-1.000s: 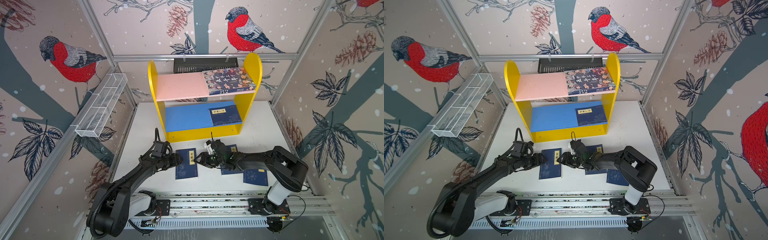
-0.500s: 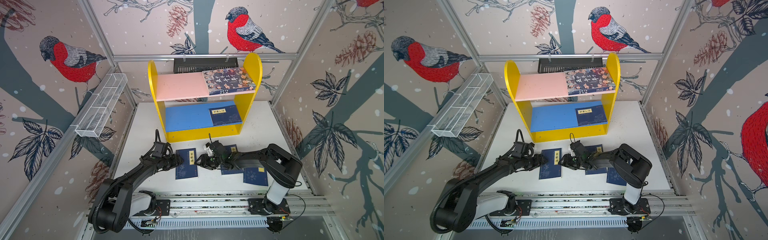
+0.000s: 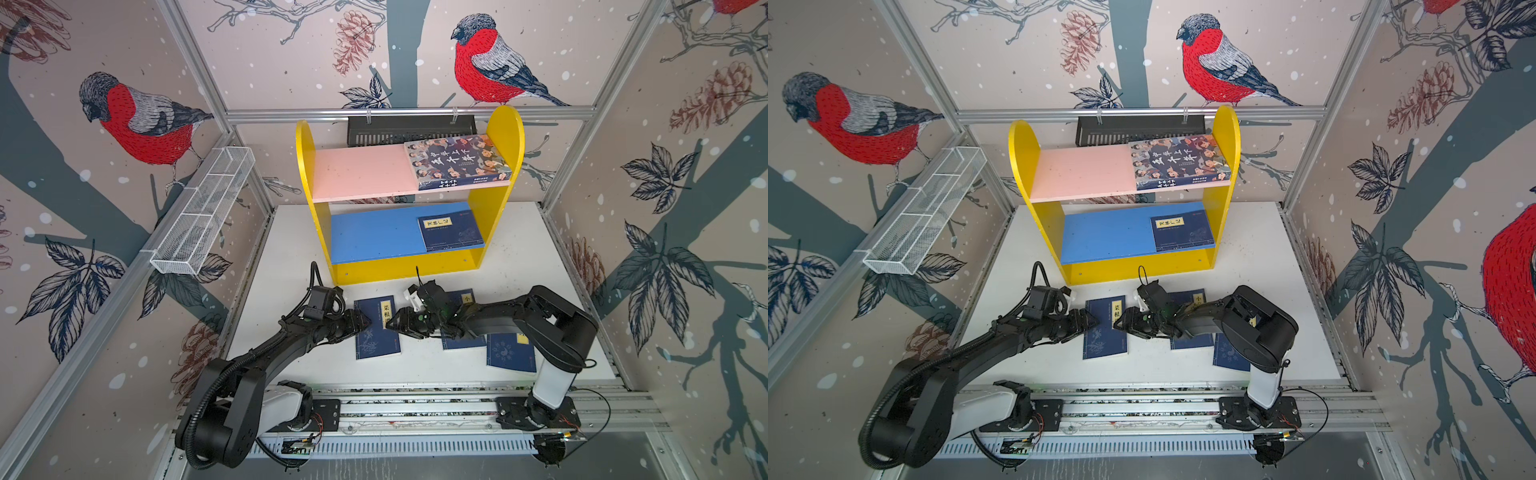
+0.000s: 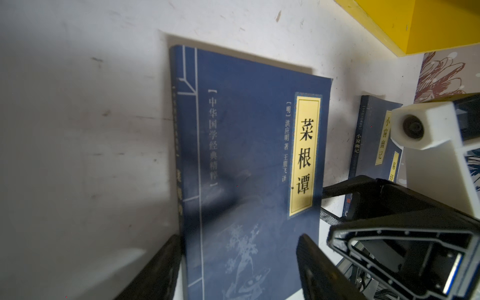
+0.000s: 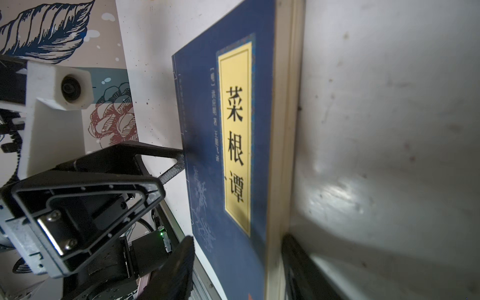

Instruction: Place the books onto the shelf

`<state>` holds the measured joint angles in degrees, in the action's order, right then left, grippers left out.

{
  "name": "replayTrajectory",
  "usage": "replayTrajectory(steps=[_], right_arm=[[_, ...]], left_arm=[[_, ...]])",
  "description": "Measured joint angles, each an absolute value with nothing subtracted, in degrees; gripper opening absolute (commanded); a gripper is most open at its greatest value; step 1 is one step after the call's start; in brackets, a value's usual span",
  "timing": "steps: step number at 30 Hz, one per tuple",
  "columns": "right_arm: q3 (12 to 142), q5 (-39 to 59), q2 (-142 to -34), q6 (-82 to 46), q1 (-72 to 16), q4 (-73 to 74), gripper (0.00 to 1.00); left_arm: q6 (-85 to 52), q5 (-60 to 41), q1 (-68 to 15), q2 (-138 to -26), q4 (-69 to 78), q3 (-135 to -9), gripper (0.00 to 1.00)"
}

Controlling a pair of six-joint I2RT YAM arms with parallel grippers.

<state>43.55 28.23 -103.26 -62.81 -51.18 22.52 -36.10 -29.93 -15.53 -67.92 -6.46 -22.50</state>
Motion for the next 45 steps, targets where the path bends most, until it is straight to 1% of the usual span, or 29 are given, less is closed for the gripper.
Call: replayTrajectory(steps=[4,9,14,29,34,40,43,45], right_arm=[[43.8,28.1,-103.3,-62.8,-51.2,21.9,0.54],[43.7,28.0,-103.3,-62.8,-51.0,21.5,0.49],[43.5,27.8,-103.2,-62.9,-51.0,21.3,0.45],[42.6,27.8,-101.5,-63.0,-51.3,20.6,0.30],[42.1,28.0,-101.3,-63.3,-51.3,21.4,0.27],[41.9,28.2,-101.3,-64.3,-51.2,22.9,0.22],[41.9,28.3,-101.3,-64.4,-51.0,23.2,0.22],[41.9,28.2,-101.3,-64.4,-50.9,23.1,0.22]], left_arm=[[-37.4,-29.9,-15.4,-67.1,-6.5,-22.2,0.70],[-38.5,-30.0,-14.7,-66.4,-6.2,-21.9,0.68],[-39.2,-30.0,-14.0,-65.9,-5.8,-21.8,0.65],[-40.7,-31.6,-13.6,-65.3,-4.5,-20.8,0.62],[-41.1,-31.7,-13.6,-64.8,-3.9,-20.3,0.62],[-41.6,-31.6,-13.6,-64.5,-3.7,-20.1,0.62],[-41.6,-31.2,-13.5,-64.4,-4.2,-20.3,0.61],[-41.4,-29.1,-13.4,-63.5,-5.9,-21.3,0.61]])
